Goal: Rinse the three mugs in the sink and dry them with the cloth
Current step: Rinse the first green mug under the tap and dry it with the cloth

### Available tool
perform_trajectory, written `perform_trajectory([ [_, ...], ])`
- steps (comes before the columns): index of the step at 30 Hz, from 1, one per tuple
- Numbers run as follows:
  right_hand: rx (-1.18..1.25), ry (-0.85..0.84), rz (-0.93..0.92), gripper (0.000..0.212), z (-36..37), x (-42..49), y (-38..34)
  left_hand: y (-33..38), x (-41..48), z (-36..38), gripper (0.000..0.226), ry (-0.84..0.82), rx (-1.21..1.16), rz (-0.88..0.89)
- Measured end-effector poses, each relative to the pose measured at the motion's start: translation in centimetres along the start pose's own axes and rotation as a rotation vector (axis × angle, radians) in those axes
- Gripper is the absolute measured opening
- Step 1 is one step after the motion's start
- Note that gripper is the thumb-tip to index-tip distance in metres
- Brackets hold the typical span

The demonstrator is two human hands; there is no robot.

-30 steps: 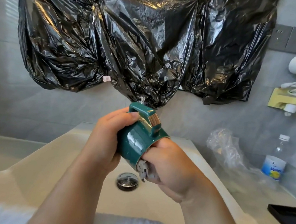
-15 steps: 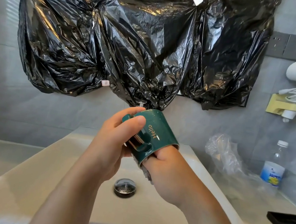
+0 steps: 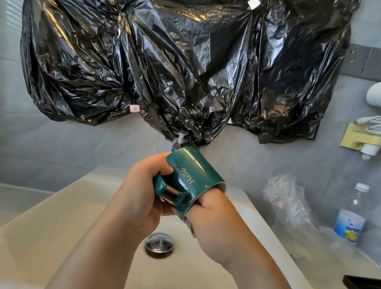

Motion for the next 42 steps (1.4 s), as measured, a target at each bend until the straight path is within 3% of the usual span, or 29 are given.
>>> perform_trajectory([
  [3, 0.478, -0.067, 0.016, 0.035, 0.8, 0.3, 0.3, 0.2, 0.0, -0.4, 0.025, 0.000, -0.002, 0.002],
  [5, 0.927, -0.221, 0.008, 0.036, 1.2, 0.1, -0.4, 0.5, 0.0, -0.6, 0.028, -0.014, -0.040, 0.003],
  [7, 1.171, -0.286, 0.034, 0.039, 1.1, -0.2, -1.0, 0.6, 0.1, -0.6, 0.031, 0.000, -0.065, -0.003],
  [9, 1.045, -0.255, 0.055, 0.039, 0.9, -0.4, -1.2, 0.6, 0.0, -0.6, 0.039, 0.031, -0.074, -0.019],
  [12, 0.215, -0.127, 0.011, 0.045, 0.5, -0.3, -0.3, 0.5, -0.1, -0.4, 0.035, 0.062, -0.017, -0.027],
  [14, -0.107, -0.099, 0.004, 0.037, 0.3, -0.1, 0.2, 0.4, 0.0, -0.3, 0.036, 0.084, 0.051, -0.009],
  [16, -0.069, -0.092, 0.037, 0.034, 0.3, -0.1, 0.4, 0.3, 0.1, -0.1, 0.036, 0.104, 0.057, 0.006],
  [20, 0.379, -0.099, -0.016, 0.033, 0.6, 0.0, -0.1, 0.1, -0.1, 0.2, 0.035, 0.142, 0.003, 0.010],
  [23, 0.995, -0.228, 0.010, 0.039, 0.9, 0.0, -0.9, 0.2, -0.2, 0.3, 0.015, 0.163, -0.082, -0.008],
  [26, 1.524, -0.302, 0.067, 0.042, 1.0, -0.4, -2.3, 0.1, -0.2, 0.1, 0.014, 0.173, -0.154, -0.018],
  [27, 1.494, -0.293, 0.068, 0.041, 1.0, -0.4, -2.2, 0.0, -0.2, 0.0, 0.019, 0.174, -0.177, -0.030],
  [28, 1.288, -0.250, 0.064, 0.041, 1.1, -0.5, -2.1, -0.1, -0.2, -0.2, 0.023, 0.178, -0.196, -0.043],
  [31, 0.135, -0.047, 0.002, 0.043, 0.6, -0.4, -0.6, -0.1, -0.1, -0.3, 0.019, 0.190, -0.135, -0.038],
  [32, -0.064, -0.042, 0.007, 0.039, 0.5, -0.2, -0.1, 0.0, -0.1, -0.2, 0.020, 0.191, -0.084, -0.029],
  [34, -0.180, -0.049, 0.043, 0.031, 0.6, 0.2, 0.7, -0.2, 0.0, -0.2, 0.029, 0.201, -0.019, -0.023],
  [38, 0.121, -0.067, 0.037, 0.017, 0.9, 0.5, 1.1, -0.3, -0.1, 0.0, 0.030, 0.191, -0.041, -0.017],
  [40, 0.477, -0.075, 0.030, 0.023, 0.5, 0.6, 0.9, -0.2, -0.2, 0.3, 0.022, 0.182, -0.065, 0.001],
  [42, 0.991, -0.204, 0.023, 0.035, 0.5, 0.7, 0.4, -0.1, -0.4, 0.6, 0.017, 0.155, -0.131, 0.062],
])
Point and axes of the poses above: each hand's wrist, its own x-axis towards the middle knuckle, its own z-axis out of the palm, y = z × x, the point moved 3 cm from there along x, towards the middle knuckle, and after that the axes turned 12 degrees about x, right-handed, at the moved point
